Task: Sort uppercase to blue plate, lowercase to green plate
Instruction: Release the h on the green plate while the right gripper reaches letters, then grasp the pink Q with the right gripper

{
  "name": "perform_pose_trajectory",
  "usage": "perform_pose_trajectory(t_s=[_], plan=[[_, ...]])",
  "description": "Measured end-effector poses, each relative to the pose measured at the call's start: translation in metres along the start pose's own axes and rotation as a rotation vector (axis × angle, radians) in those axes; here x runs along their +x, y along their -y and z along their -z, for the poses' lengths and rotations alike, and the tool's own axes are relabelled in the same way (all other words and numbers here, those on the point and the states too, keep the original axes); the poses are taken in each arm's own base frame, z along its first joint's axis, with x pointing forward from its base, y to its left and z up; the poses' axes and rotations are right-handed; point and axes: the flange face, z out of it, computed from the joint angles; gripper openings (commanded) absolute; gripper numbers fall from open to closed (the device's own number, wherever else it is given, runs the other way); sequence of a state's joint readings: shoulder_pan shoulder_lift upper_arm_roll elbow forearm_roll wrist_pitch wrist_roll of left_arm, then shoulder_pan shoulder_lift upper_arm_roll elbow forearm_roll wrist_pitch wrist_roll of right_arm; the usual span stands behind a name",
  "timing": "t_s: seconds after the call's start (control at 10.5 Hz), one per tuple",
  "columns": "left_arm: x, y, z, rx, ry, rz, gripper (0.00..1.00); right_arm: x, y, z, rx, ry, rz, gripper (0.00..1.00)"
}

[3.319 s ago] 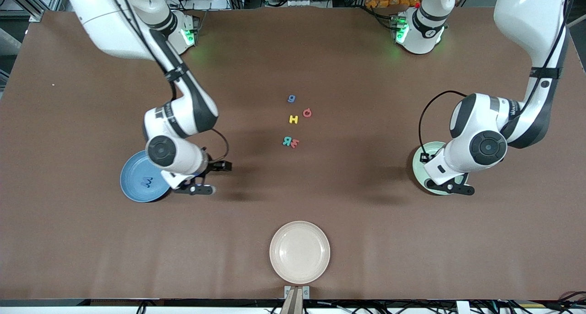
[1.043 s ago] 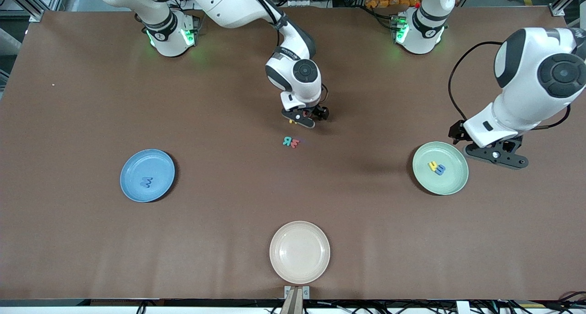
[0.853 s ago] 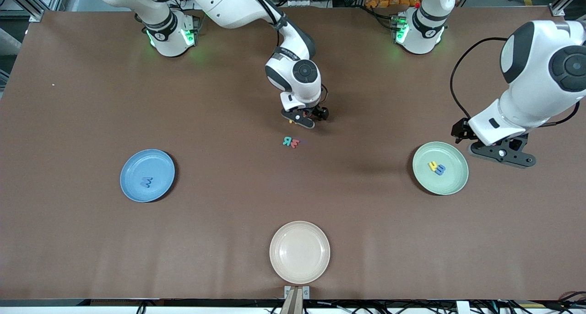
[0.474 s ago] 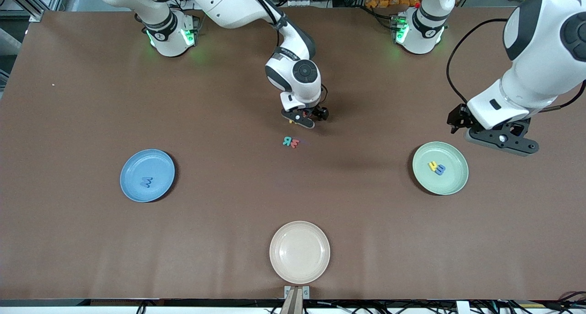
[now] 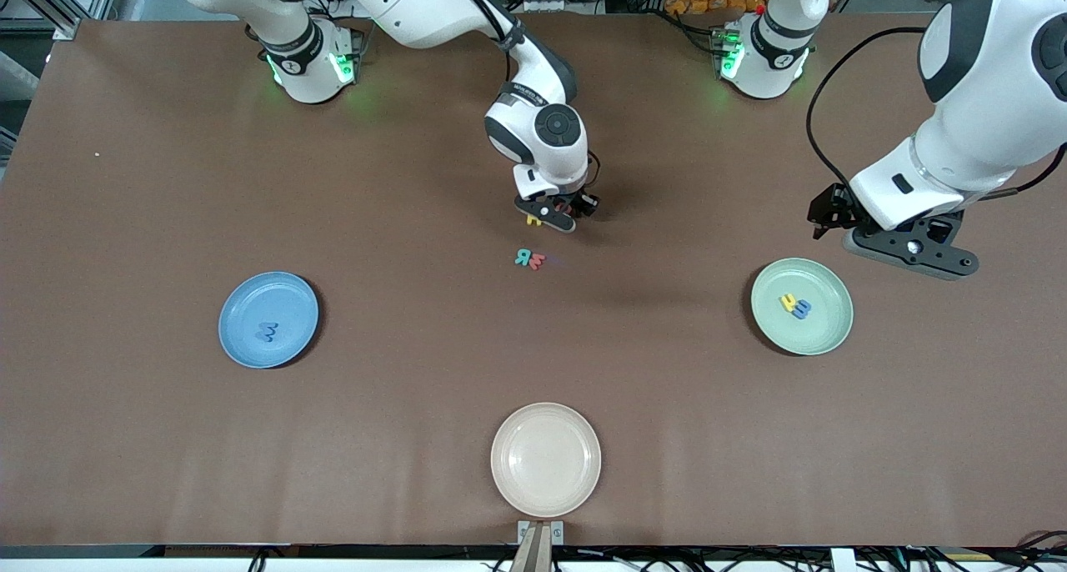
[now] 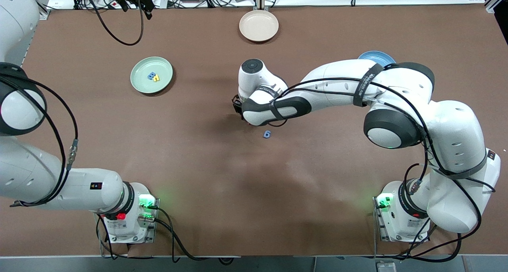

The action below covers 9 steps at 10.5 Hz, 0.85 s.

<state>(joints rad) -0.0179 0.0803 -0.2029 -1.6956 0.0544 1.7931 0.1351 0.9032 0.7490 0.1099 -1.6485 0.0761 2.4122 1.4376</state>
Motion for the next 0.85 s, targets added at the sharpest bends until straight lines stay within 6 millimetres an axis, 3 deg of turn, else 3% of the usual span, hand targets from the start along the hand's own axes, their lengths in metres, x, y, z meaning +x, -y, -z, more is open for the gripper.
perform_pose_trajectory(t_s=[0.57, 0.85], plan=[[0.002, -0.012, -0.002, -0.043, -0.002, 0.028, 1.00, 0.006, 0.001, 0.006, 0.006, -0.008, -0.011, 0.00], [0.009, -0.038, -0.011, -0.090, 0.019, 0.147, 1.00, 0.062, 0.000, 0.050, -0.010, -0.063, -0.011, 0.00]])
